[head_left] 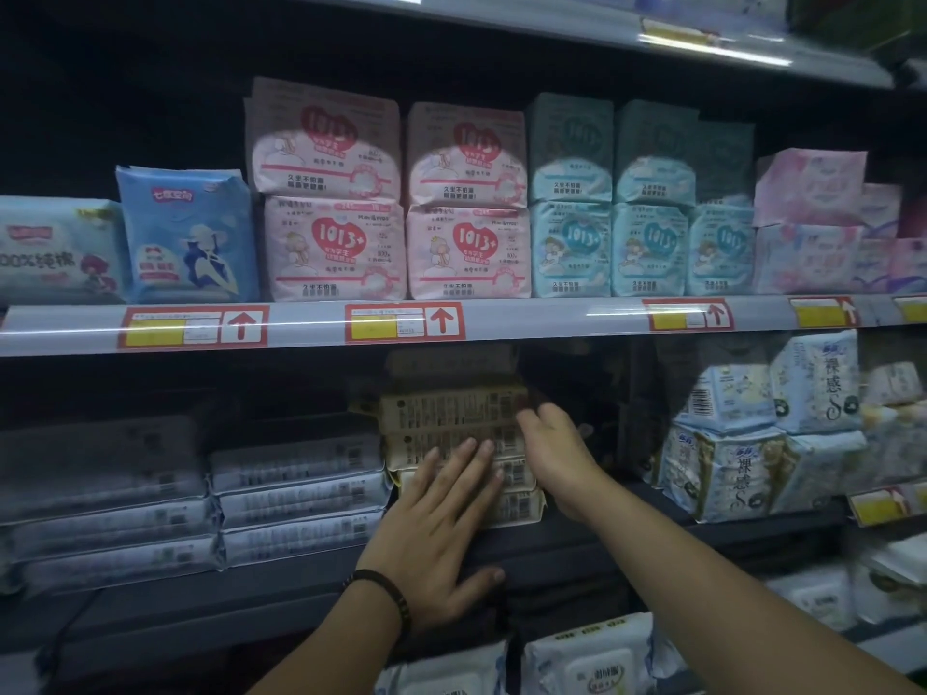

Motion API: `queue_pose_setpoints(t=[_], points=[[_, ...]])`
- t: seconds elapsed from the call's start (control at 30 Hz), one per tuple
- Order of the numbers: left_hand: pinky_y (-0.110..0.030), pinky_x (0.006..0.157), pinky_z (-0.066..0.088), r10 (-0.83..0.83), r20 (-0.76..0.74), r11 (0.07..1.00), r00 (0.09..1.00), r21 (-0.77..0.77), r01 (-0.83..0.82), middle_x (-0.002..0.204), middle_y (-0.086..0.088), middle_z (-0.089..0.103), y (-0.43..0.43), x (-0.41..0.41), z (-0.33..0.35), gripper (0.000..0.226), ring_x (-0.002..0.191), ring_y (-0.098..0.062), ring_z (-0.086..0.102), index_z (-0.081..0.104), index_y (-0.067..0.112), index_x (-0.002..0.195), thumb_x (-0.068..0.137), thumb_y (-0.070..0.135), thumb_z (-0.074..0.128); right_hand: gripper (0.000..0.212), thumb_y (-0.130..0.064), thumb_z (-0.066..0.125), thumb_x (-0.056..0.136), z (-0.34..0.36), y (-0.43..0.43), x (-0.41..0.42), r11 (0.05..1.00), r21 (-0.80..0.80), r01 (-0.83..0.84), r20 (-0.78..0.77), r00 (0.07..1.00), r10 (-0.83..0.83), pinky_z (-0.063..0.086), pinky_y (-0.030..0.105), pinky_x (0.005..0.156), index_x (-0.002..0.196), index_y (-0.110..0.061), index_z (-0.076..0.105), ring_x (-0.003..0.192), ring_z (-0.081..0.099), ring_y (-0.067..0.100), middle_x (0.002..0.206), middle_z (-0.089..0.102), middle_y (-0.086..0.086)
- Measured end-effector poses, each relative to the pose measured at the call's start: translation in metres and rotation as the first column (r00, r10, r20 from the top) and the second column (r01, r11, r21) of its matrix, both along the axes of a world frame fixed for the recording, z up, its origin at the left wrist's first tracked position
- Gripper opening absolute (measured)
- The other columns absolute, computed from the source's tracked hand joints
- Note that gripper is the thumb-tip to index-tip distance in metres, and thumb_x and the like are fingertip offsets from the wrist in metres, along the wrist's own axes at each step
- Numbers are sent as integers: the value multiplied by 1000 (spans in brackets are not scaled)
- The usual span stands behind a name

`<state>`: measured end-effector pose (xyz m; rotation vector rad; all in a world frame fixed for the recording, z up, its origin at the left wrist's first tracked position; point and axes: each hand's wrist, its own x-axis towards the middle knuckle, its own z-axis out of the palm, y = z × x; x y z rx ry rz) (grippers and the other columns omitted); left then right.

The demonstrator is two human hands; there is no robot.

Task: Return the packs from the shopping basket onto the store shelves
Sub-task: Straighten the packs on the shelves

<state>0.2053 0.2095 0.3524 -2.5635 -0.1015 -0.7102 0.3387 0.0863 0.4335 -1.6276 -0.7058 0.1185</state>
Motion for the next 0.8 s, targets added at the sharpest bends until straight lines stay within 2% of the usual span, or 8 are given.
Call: queue_pose_setpoints(t=[0.1, 0.17, 0.27, 0.43, 0.53, 0.6, 0.67, 0.8], points=[[-57, 125, 6, 3, -5, 1000, 1000, -11, -3, 173, -8, -12, 1, 0, 0, 97, 160, -27, -13, 8, 16, 166, 94, 77, 33, 34, -43, 43, 109, -10, -4, 1, 999, 17, 47, -29, 998, -47, 56, 50, 97, 107, -16, 64, 102, 68, 27, 109, 71, 9], [-58, 125, 8, 7, -7, 1000, 1000, -12, -7, 173, -8, -12, 1, 0, -1, 98, 160, -27, -13, 8, 16, 166, 94, 78, 32, 57, -64, 39, 103, -25, -5, 7, 999, -11, 47, -117, 992, -48, 52, 48, 105, 128, -19, 65, 114, 66, 26, 123, 70, 4], [-59, 125, 9, 3, -3, 1000, 1000, -10, -3, 173, -8, -11, 2, 2, -2, 98, 160, -28, -13, 9, 15, 165, 94, 78, 32, 98, -92, 35, 76, -50, 4, 21, 998, -12, -58, -302, 952, 52, 44, 52, 117, 150, -31, 55, 135, 59, 25, 147, 62, 1], [-59, 127, 7, 17, -7, 1000, 1000, -26, -17, 173, -8, -13, 4, 3, -3, 100, 159, -28, -13, 7, 16, 166, 93, 81, 28, 91, -85, 41, 87, -51, 16, 7, 986, 46, -160, -395, 903, 165, 34, 51, 126, 157, -27, 49, 146, 50, 25, 158, 54, 4], [-58, 127, 5, 19, -6, 999, 1000, -26, -19, 172, -8, -14, 3, 3, -3, 100, 159, -27, -14, 6, 16, 166, 93, 82, 26, 69, -70, 37, 103, -51, 16, 6, 979, 88, -185, -393, 896, 204, 42, 47, 120, 148, -22, 58, 137, 59, 22, 147, 64, 5], [-58, 127, 4, 14, -7, 999, 1000, -31, -14, 172, -7, -14, 4, 2, -4, 100, 159, -27, -15, 5, 16, 166, 93, 82, 26, 70, -72, 40, 101, -52, 14, 3, 979, 107, -174, -420, 885, 203, 47, 44, 115, 143, -21, 62, 129, 64, 21, 140, 68, 5], [-57, 127, 3, 6, 3, 999, 1000, -33, -6, 173, -7, -13, 4, 2, -4, 100, 159, -27, -15, 5, 16, 166, 93, 82, 26, 75, -75, 41, 97, -49, 10, -3, 979, 22, -205, -343, 918, 200, 40, 39, 119, 150, -23, 56, 137, 56, 18, 146, 59, -5], [-55, 127, -1, -8, 3, 999, 1000, -50, 8, 173, -6, -14, 3, 2, -3, 99, 159, -26, -16, 3, 17, 166, 94, 80, 27, 39, -45, 42, 111, -50, 1, -19, 989, -145, -38, 17, 999, 41, 43, 33, 96, 140, -22, 53, 119, 58, 16, 136, 62, -1]])
